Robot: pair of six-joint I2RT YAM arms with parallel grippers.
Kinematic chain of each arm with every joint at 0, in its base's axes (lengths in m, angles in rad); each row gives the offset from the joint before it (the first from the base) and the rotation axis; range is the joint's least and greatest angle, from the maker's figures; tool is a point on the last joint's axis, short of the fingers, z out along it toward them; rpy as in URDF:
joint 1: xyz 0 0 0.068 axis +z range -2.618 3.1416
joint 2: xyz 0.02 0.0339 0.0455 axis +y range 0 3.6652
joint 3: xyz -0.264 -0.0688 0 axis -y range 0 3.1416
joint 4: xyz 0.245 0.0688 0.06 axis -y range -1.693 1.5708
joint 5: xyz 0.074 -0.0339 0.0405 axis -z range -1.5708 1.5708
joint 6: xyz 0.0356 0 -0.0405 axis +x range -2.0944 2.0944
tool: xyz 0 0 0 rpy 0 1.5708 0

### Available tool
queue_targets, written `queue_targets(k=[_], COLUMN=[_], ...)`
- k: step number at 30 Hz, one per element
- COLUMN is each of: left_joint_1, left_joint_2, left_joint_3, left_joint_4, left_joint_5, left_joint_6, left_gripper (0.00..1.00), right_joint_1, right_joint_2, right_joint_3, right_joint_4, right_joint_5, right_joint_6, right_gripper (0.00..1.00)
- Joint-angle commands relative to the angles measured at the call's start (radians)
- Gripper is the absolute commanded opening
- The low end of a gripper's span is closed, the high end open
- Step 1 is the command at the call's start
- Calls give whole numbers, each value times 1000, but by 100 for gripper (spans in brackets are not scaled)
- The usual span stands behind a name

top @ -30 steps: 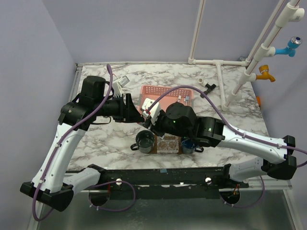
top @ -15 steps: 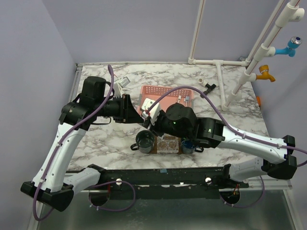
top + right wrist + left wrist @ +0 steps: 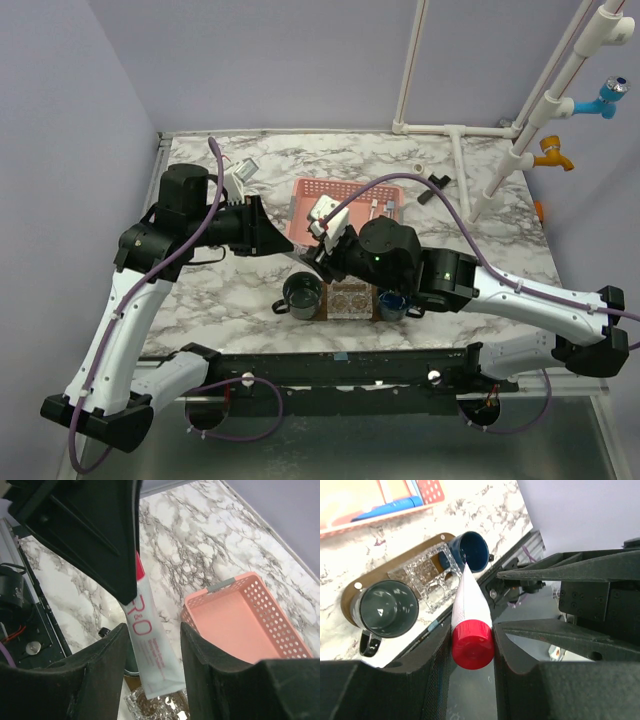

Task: Prepare toiletry sets of a toothbrush and toothpaste on the tray

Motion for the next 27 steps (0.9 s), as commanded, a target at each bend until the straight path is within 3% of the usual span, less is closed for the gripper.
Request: queue_targets(k=[1,11,19,27], left_joint_1=[50,164,223,240], left_joint_2=[-49,-138,-224,-299], left_joint_3=[-18,-89,-190,-313], left_joint_4=[83,187,345,579], left_joint_5=[-33,-36,28,116], left_joint_6=[-39,-115,-264,-467], left_gripper=[0,0,0,0], right_joint_1=[5,-187,-407,-492], right_joint_2=[-27,-40,-90,-169], right_joint_3=[-20,-33,-118,-255], right_joint_4=[20,76,137,262], right_joint_5=[97,27,-191,-357], right_joint_6=[75,351,666,873], right_gripper=[51,53,53,56])
